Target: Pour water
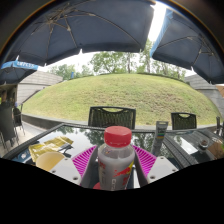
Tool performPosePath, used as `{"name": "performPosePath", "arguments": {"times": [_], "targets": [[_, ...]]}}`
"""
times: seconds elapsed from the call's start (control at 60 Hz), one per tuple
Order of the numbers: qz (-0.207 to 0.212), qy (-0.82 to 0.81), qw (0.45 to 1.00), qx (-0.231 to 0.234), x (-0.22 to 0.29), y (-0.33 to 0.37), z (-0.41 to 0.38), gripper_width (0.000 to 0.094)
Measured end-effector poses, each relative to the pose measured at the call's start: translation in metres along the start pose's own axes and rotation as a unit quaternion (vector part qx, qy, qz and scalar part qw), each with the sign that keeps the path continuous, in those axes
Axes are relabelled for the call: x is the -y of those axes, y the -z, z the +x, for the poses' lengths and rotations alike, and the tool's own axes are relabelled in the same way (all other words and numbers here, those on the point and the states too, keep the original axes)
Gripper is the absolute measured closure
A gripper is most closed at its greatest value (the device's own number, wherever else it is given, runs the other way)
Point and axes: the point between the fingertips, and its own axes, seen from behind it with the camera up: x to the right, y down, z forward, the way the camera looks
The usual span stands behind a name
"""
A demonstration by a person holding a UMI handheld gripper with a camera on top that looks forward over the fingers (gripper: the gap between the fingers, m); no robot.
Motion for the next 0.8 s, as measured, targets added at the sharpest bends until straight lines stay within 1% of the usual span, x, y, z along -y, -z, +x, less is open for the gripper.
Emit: {"name": "performPosePath", "arguments": {"times": [0.033,0.05,0.083,0.183,0.25,0.333,0.5,0.65,0.733,0.8], "targets": [[0.001,0.004,1.000,0.010,0.003,0.006,-0.002,0.0117],[0.004,0.006,1.000,0.014,0.006,0.009,-0.004,0.0087],[0.006,0.010,1.000,0.017,0.008,0.017,-0.004,0.0124],[0.001,0.015,1.000,0.001,0.006,0.060,0.001,0.0088],[0.005,0.017,1.000,-0.009,0.002,0.095,0.001,0.0093],[0.001,0.007,1.000,-0.008,-0.011,0.139,-0.004,0.0093],[-0.006,-0.033,0.999,0.021,-0.036,0.208,-0.033,0.0089],[-0.004,-0.019,0.999,0.025,-0.049,0.233,-0.044,0.0089],[0.001,-0.022,0.999,0.040,-0.051,0.239,-0.046,0.0099],[0.006,-0.012,1.000,0.025,-0.054,0.239,-0.038,0.0097]]}}
